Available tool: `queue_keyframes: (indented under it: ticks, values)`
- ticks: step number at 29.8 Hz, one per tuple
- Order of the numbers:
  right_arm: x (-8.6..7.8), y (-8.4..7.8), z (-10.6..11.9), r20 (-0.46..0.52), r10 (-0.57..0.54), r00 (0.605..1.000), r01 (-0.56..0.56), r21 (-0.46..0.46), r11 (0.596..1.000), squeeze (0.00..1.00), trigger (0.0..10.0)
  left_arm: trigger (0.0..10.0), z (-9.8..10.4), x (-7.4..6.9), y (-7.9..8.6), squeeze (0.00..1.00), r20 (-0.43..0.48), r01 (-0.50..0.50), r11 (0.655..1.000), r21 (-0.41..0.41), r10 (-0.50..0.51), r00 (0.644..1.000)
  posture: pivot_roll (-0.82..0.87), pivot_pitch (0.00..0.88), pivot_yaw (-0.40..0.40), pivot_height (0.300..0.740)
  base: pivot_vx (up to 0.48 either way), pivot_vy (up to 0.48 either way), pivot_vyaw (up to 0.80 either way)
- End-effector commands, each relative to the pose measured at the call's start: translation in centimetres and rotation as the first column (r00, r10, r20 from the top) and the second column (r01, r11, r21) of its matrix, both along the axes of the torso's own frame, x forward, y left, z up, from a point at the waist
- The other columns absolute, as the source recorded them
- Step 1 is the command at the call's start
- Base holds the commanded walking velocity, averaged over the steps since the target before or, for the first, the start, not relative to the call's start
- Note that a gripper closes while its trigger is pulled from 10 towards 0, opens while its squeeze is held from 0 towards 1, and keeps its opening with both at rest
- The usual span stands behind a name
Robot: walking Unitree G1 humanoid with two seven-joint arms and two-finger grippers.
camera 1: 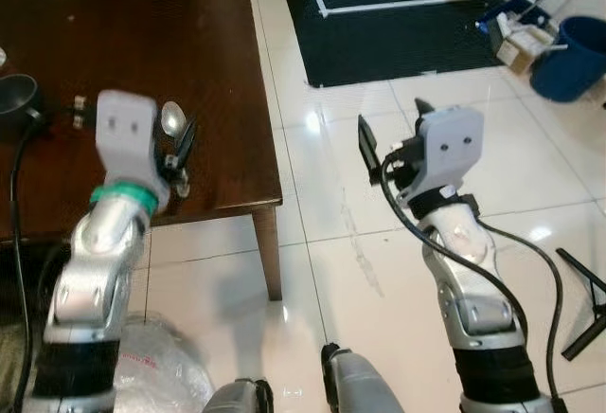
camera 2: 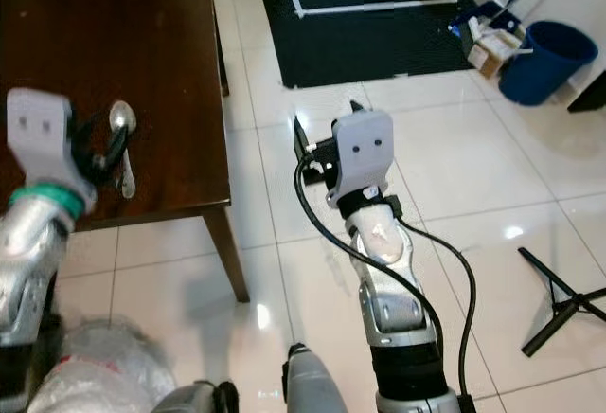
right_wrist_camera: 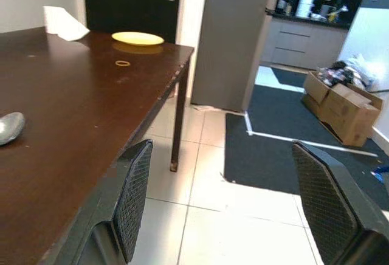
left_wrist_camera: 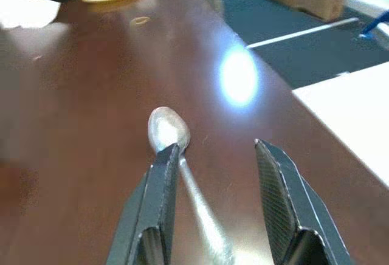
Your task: Setting the table
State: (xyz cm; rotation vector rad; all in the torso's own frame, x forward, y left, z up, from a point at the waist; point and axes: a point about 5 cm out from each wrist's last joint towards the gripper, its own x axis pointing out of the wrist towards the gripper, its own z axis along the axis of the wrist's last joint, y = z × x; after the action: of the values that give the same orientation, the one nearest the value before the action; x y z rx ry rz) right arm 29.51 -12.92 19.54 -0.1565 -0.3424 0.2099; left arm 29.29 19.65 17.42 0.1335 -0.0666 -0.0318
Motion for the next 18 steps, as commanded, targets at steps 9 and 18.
queue_keyframes:
  ticks: [9,18]
  values:
    - [-0.2,-0.4,-1.4,-0.063,-0.057,0.996,0.059,0.034,0.998,0.00,10.0,10.0,-3.2,-1.3,-3.3,0.00,-0.101,0.003,0.999,-0.054,-0.008,0.995,-0.17,0.000,0.041,0.740,0.000,0.000,0.00]
    - [-0.1,-1.1,-2.0,-0.079,-0.134,0.988,0.137,0.036,0.990,0.00,10.0,10.0,-2.7,-0.8,-5.4,0.00,-0.090,0.070,0.994,-0.082,-0.078,0.993,-0.18,0.000,0.052,0.740,0.000,0.000,0.00]
